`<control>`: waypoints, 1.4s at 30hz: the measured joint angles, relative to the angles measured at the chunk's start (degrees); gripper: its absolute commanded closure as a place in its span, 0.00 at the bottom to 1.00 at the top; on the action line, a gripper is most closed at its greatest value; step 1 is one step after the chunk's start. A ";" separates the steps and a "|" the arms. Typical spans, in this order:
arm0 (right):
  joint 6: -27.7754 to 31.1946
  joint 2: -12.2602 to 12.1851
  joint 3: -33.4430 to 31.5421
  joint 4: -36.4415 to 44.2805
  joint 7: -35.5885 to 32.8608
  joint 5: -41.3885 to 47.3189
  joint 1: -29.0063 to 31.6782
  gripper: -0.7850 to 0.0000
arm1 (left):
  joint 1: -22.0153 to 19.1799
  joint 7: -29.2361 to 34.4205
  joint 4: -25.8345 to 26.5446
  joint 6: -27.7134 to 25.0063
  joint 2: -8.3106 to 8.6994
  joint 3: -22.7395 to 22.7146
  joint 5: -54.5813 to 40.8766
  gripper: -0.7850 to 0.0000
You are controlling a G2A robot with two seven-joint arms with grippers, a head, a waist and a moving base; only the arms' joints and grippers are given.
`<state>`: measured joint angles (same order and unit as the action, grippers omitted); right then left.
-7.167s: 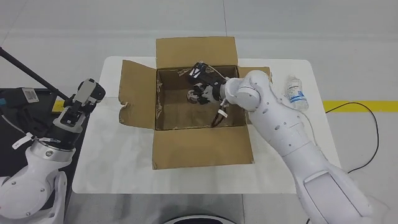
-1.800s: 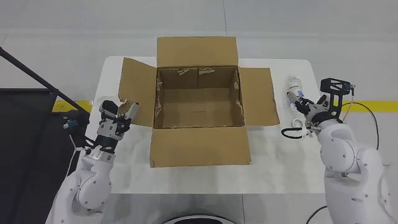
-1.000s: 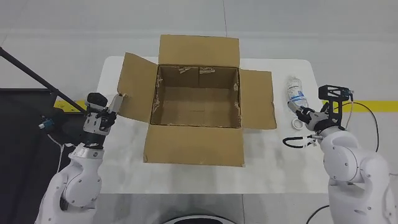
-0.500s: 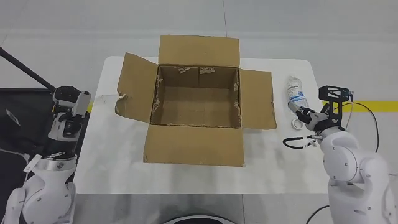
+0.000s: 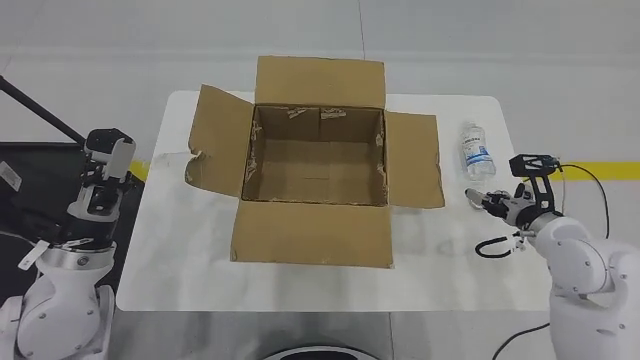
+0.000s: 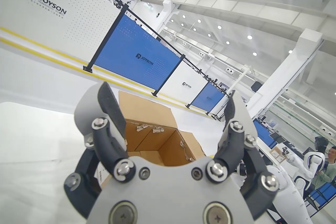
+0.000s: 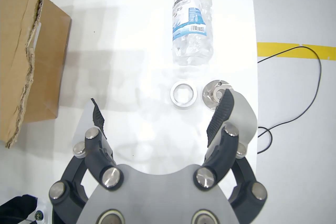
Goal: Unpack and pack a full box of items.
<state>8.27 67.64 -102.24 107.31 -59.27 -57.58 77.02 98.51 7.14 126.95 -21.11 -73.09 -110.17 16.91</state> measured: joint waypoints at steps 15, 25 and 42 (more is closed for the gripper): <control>-2.42 -0.11 2.74 -0.74 1.71 -5.72 -0.17 0.03 | 0.02 -0.02 0.01 0.00 0.00 -0.02 0.00 0.00; -4.73 -0.61 5.18 -7.26 -2.01 -10.31 -5.40 0.55 | 0.02 -0.02 0.01 0.00 0.00 -0.02 0.00 0.00; -4.66 -1.09 9.17 -18.36 -6.49 -11.66 -12.85 0.72 | 0.02 -0.02 0.01 0.00 0.00 -0.02 0.00 0.00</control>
<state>3.61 66.55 -93.06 88.95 -65.76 -69.24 64.17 98.53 7.13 126.96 -21.12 -73.09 -110.18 16.91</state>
